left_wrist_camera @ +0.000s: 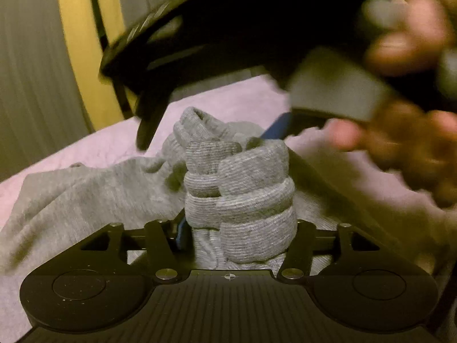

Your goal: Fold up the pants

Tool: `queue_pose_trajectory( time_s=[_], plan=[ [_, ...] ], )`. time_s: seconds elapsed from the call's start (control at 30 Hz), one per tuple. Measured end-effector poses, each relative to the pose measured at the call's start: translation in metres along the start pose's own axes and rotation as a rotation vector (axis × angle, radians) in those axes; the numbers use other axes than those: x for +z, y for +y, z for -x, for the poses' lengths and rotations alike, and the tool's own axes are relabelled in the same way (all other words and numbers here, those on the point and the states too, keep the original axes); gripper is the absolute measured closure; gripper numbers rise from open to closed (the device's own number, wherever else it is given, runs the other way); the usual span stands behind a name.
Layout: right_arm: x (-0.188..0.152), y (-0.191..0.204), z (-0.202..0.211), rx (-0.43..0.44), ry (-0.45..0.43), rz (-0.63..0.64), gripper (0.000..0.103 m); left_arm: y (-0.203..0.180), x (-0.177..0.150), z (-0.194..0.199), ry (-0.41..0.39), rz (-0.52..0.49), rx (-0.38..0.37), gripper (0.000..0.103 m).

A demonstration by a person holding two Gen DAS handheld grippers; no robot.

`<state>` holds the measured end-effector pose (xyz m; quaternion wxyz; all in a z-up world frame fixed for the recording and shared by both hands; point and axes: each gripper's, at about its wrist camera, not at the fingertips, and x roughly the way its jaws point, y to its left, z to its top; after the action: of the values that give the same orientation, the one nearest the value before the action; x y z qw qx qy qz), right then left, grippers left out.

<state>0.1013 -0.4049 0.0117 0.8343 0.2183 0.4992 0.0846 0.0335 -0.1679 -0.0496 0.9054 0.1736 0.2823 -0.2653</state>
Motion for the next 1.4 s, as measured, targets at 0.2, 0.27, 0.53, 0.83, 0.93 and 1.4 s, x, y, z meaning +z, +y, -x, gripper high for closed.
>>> queue_pose_trajectory(
  time_s=[0.2,0.27,0.53,0.83,0.93,1.4],
  plan=[
    [0.012,0.001,-0.03,0.054,0.087,0.0,0.008,-0.015,-0.006,-0.002,-0.006,-0.04,0.015,0.041],
    [0.012,0.005,-0.036,0.011,0.086,0.023,0.023,-0.014,-0.007,-0.003,-0.006,-0.05,0.015,0.042],
    [0.004,0.021,-0.01,-0.045,-0.035,0.124,0.061,-0.029,0.002,0.011,-0.061,-0.073,0.065,0.05],
    [0.016,0.0,0.032,-0.031,-0.174,0.097,0.06,-0.057,0.027,-0.002,-0.054,0.0,-0.007,0.036],
    [0.007,-0.024,0.005,-0.15,-0.047,0.075,0.047,-0.064,0.011,-0.019,0.105,0.021,-0.103,0.03],
    [0.024,0.061,0.036,0.144,-0.19,0.045,0.014,0.059,0.001,0.044,0.016,0.258,0.002,0.016]
  ],
)
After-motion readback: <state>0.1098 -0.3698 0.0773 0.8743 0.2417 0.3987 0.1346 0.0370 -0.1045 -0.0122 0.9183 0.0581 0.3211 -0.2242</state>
